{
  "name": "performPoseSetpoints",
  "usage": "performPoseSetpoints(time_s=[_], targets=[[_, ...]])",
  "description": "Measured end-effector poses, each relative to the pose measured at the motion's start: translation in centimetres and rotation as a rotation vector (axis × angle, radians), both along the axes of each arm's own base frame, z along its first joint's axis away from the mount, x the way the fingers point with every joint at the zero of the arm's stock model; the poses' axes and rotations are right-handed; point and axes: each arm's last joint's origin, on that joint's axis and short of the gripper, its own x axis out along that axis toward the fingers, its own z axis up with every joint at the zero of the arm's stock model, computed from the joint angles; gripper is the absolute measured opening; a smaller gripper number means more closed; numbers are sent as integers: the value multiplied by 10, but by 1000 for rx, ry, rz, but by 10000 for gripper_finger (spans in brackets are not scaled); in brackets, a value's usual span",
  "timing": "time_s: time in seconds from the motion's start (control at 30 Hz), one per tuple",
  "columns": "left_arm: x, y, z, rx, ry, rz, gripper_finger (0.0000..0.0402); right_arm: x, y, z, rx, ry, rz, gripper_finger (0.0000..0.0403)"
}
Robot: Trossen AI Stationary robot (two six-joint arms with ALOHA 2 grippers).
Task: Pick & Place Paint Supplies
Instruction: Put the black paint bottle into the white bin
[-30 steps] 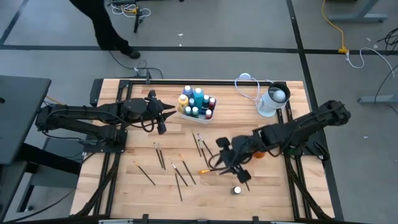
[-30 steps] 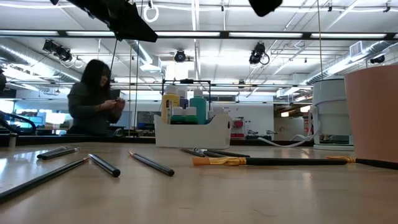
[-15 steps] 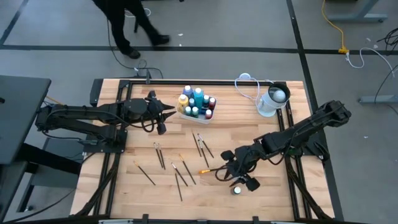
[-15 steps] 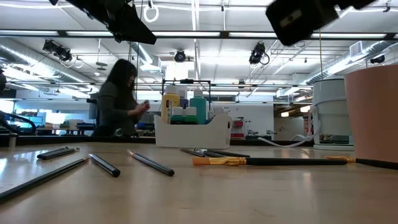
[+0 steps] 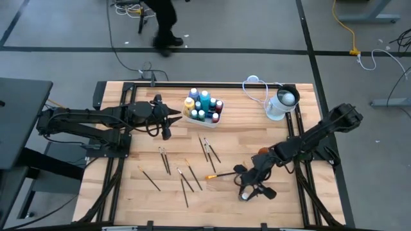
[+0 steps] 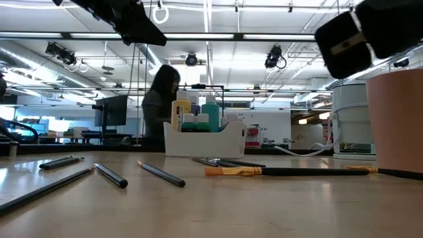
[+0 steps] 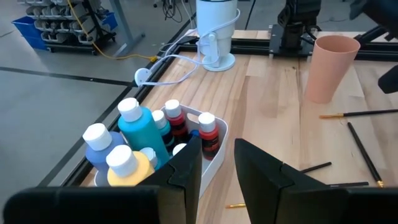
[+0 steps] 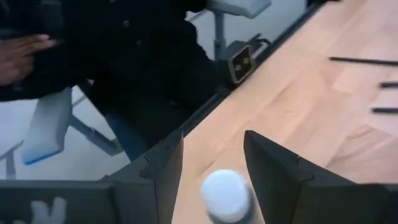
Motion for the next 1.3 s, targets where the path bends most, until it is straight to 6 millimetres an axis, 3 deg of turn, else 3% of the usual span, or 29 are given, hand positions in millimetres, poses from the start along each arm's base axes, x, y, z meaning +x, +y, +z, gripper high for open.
performPoseSetpoints(time_s=[0.3,1.0,1.3], targets=[[0,0,1,8,-4,8,103,-15,6,-17,-110,-48,-71,174],[0,0,0,10,-2,7,103,-10,8,-29,-113,-30,-73,173],[0,0,0,17,1,4,103,-9,7,-29,-133,-39,-117,120]])
